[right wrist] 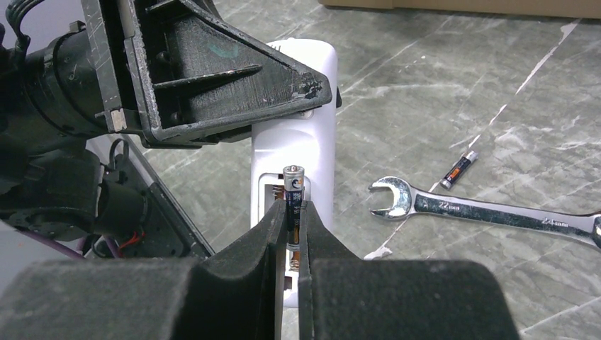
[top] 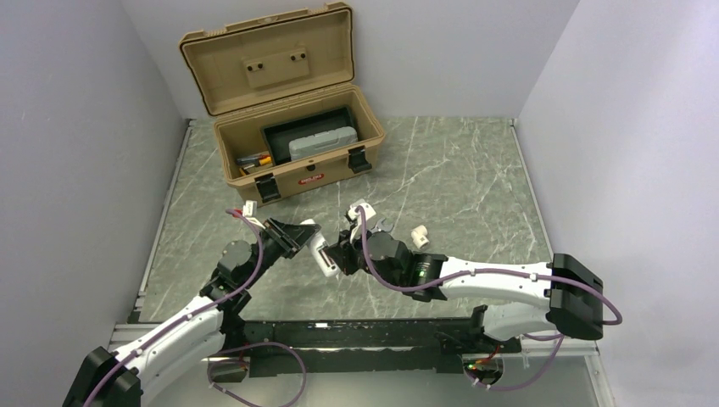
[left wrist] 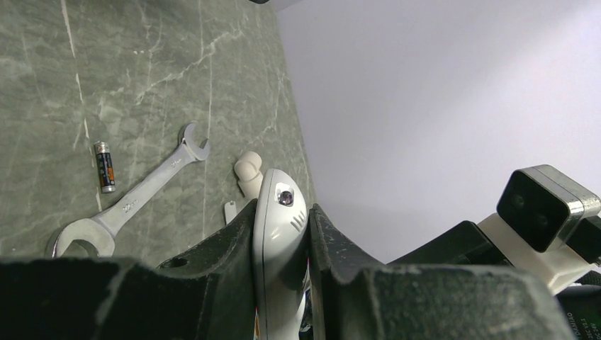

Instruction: Load the batteries into the remote control

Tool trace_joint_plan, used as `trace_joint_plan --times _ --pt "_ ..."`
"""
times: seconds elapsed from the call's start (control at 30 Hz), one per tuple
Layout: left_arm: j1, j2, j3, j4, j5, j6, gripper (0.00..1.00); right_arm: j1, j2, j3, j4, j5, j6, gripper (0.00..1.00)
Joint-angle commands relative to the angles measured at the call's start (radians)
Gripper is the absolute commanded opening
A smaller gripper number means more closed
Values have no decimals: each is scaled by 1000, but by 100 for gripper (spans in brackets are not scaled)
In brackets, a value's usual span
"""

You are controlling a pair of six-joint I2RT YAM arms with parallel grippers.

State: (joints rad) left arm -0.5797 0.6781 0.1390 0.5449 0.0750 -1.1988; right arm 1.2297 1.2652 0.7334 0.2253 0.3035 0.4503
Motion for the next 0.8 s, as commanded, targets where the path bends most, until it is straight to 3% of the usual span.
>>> trace_joint_plan --times 0.0,0.37,0.77 --pt "-3 -12 18 106 28 -31 0 2 -29 -15 -27 -2 1 2" --pt "-3 -7 17 106 29 -43 0 1 -24 -18 -38 2 7 12" --pt "-4 29 10 146 48 -56 0 2 -51 -46 -14 -31 -6 3"
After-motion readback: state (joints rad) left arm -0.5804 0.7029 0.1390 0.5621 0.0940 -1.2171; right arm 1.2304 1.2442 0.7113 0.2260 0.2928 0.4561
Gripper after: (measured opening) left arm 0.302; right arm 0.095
